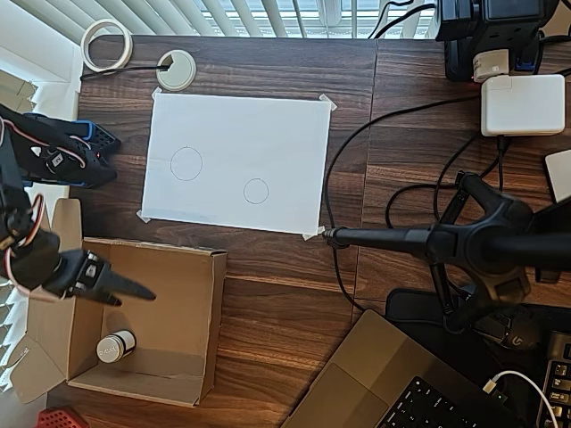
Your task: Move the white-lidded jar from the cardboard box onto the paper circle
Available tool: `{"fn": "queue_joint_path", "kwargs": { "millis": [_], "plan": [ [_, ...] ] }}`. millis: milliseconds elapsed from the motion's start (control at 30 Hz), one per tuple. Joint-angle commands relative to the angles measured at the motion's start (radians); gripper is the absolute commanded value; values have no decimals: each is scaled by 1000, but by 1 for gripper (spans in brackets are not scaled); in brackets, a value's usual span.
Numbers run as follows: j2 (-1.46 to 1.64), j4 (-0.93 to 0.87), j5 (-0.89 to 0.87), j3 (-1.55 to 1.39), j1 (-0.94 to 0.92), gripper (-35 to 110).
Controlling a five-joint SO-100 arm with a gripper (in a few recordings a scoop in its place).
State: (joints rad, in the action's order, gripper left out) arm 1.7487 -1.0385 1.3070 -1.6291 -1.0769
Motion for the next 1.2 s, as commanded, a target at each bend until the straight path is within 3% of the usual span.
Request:
{"fn": "queue_joint_path", "kwargs": {
  "millis": [0, 233, 467, 1167],
  "plan": [
    [-115, 58, 175, 186, -140, 45],
    [-428, 114, 456, 483, -239, 42],
    [-491, 186, 624, 543, -253, 40],
    [-555, 160, 739, 456, -249, 38]
  ]
}}
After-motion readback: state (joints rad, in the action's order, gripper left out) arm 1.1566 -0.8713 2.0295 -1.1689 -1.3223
